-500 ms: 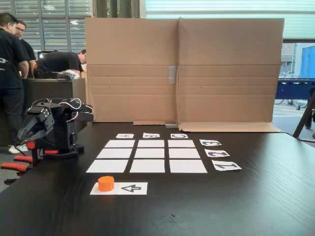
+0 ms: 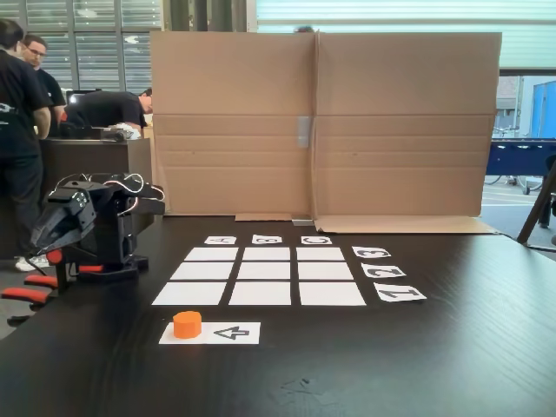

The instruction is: Pick up the round, orange token and place it in the grid on square B3.

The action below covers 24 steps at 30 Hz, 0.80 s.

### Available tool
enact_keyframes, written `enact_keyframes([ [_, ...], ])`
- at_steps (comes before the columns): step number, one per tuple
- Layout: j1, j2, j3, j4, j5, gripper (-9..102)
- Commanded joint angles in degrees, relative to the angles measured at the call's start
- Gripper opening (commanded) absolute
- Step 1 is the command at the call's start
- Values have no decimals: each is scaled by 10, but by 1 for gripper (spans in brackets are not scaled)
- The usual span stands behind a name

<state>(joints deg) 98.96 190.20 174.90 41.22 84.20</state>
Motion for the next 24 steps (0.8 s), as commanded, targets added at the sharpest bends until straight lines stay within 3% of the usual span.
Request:
enact_keyframes([
  [1, 9, 5, -4, 3, 4, -1],
  [24, -11, -12, -4, -9, -93, -1],
])
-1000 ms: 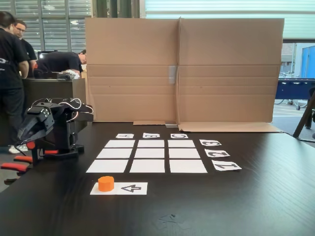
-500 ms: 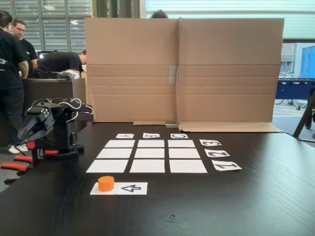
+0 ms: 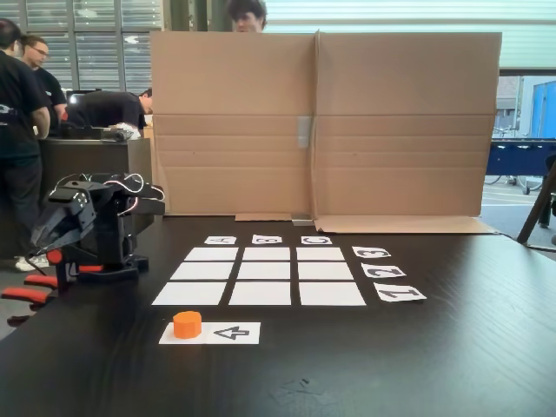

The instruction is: Pick up the round, orange token and place it in the grid on square B3.

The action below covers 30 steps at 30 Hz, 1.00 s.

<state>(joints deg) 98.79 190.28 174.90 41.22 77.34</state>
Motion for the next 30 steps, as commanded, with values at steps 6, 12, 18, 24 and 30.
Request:
enact_keyframes([
  [6, -18, -115, -73, -6, -69, -1],
  [12, -43, -279, -237, 52, -87, -1],
  [18, -79, -458, -407, 137, -99, -1],
  [24, -131, -635, -636, 303, -131, 2],
  [30, -184, -754, -780, 413, -175, 19],
])
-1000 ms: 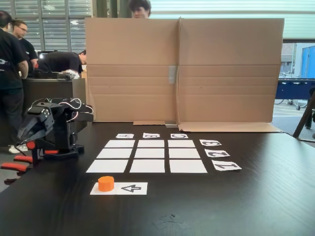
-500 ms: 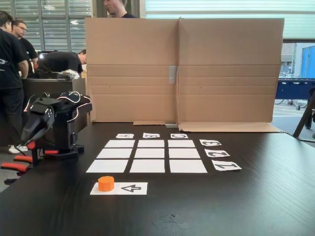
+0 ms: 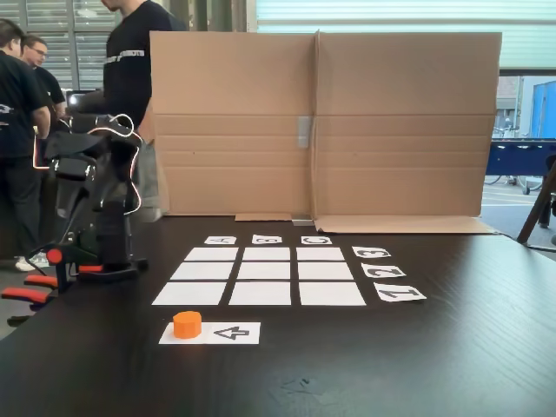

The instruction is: Pick up the round, orange token and place it in the grid on square B3.

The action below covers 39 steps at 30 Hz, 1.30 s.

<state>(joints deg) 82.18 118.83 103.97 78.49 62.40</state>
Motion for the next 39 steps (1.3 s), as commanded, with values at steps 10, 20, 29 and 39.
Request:
enact_keyframes([
  [10, -50, -175, -142, 104, -155, 48],
  [20, -80, -317, -265, 105, -216, 54],
  [29, -129, -394, -310, 105, -294, 56],
  [39, -181, -491, -364, 104, -298, 56],
])
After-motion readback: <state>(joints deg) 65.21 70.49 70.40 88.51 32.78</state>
